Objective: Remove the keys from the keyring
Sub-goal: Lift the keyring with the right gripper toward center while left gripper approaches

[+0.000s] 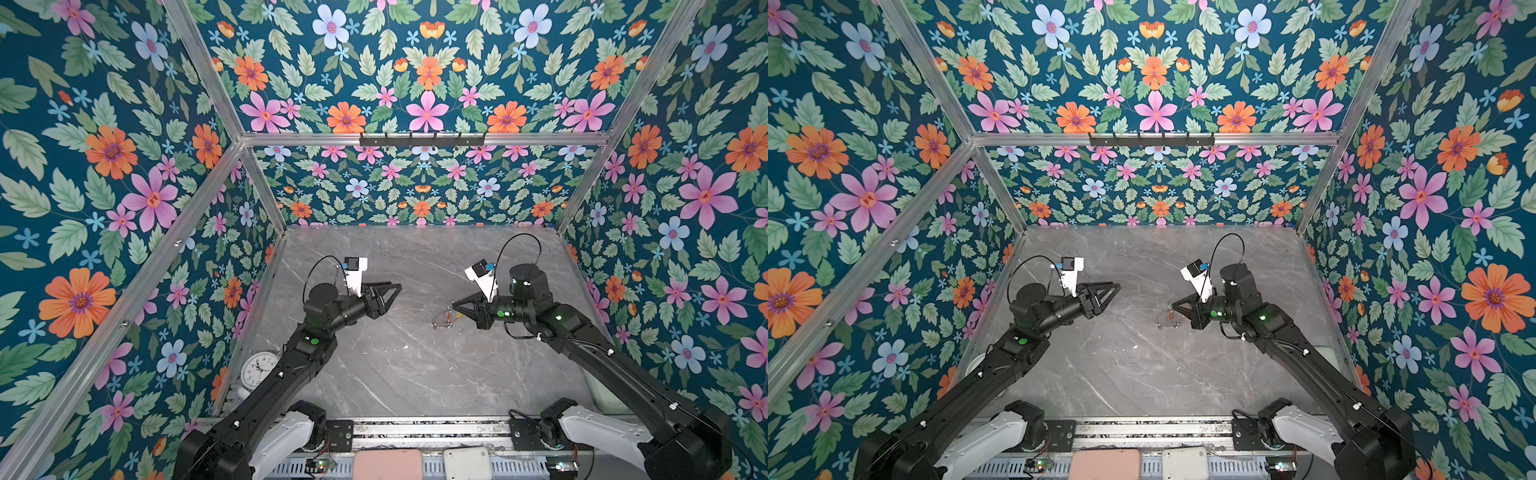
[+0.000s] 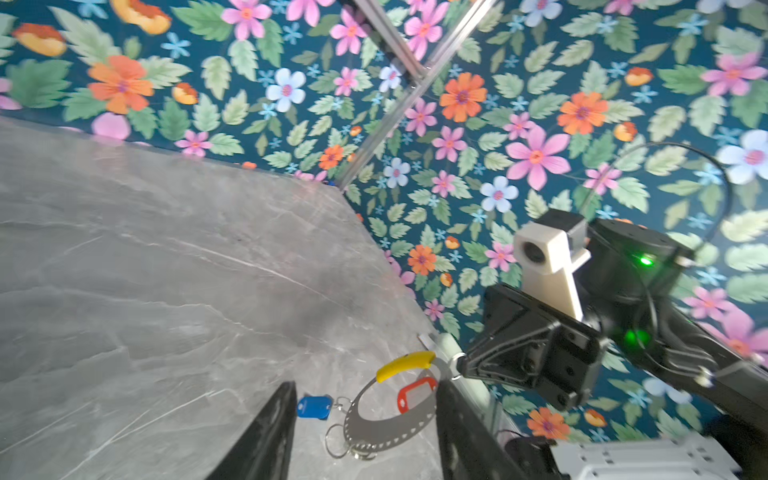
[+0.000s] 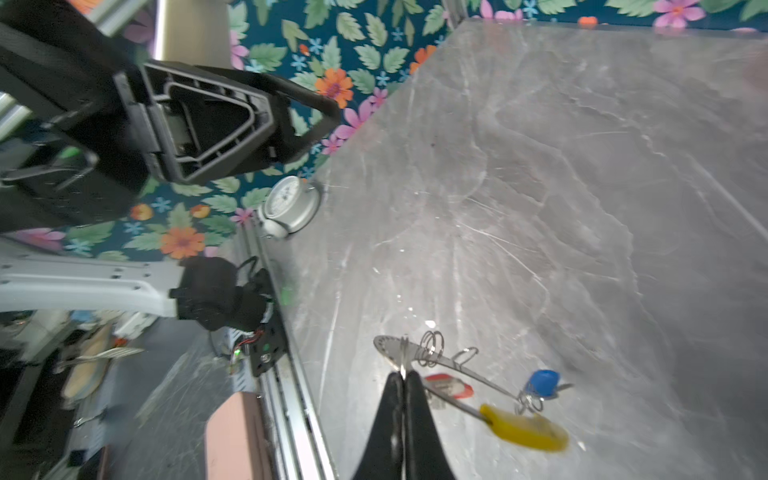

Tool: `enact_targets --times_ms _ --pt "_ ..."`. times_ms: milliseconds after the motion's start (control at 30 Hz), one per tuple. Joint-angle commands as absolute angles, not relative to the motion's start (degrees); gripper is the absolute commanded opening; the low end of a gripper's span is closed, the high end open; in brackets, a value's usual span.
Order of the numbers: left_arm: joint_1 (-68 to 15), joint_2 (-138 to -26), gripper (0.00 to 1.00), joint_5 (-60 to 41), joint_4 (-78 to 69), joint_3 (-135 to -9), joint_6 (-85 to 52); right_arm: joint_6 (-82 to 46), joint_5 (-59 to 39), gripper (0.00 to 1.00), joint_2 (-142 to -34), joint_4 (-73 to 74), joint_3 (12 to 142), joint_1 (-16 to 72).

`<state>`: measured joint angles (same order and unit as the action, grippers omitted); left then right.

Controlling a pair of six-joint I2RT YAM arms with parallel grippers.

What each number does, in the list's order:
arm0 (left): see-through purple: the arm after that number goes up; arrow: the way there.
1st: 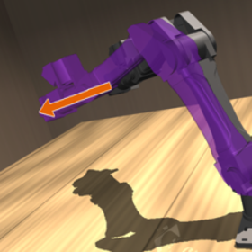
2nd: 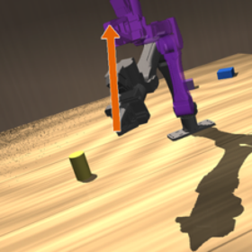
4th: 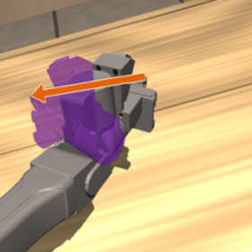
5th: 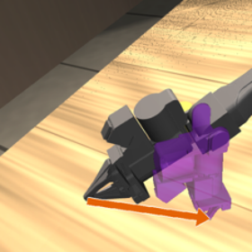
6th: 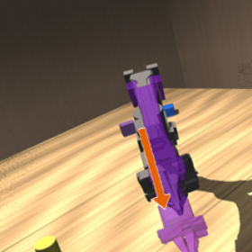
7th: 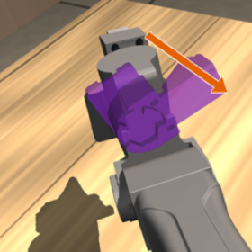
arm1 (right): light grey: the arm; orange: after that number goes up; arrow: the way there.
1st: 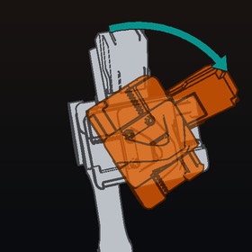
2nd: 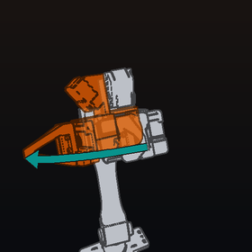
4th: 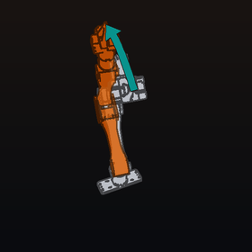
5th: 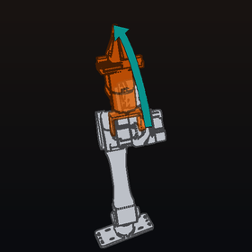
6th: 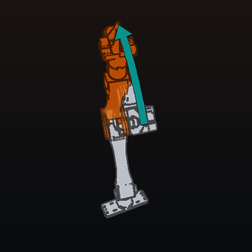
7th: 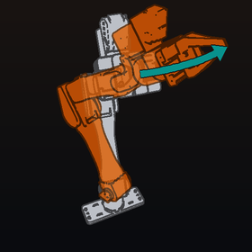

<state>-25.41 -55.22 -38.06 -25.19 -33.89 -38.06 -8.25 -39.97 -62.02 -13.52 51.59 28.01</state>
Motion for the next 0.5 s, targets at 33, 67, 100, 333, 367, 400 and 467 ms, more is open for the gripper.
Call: enact_targets --times_ms 33,67,100,333,367,400,467 --pt "-27.51 -55.13 0.55 -46.23 -33.49 -33.79 -38.68 -11.33 -52.50 0.00 -61.57 -7.08 52.44 28.03" --pt "-28.24 -55.18 0.55 -46.74 -34.01 -33.84 -38.42 -11.91 -54.01 0.00 -61.52 -6.34 52.47 28.01" --pt "-29.01 -55.25 0.55 -47.21 -34.36 -33.97 -37.96 -12.47 -55.45 0.00 -61.48 -5.42 52.62 28.08" --pt "-33.53 -57.23 0.47 -50.93 -36.19 -35.15 -36.16 -15.47 -60.04 0.00 -61.57 -0.96 52.80 29.11" --pt "-33.94 -57.54 0.47 -51.45 -36.73 -35.23 -36.28 -15.40 -60.14 0.00 -61.65 -1.04 53.02 29.36" --pt "-34.39 -57.95 0.47 -51.98 -37.23 -35.27 -36.39 -15.15 -60.42 0.00 -61.83 -1.11 53.24 29.76" --pt "-35.02 -58.54 0.46 -52.70 -38.11 -35.42 -36.56 -14.88 -60.80 0.00 -62.30 -1.37 53.69 30.43"
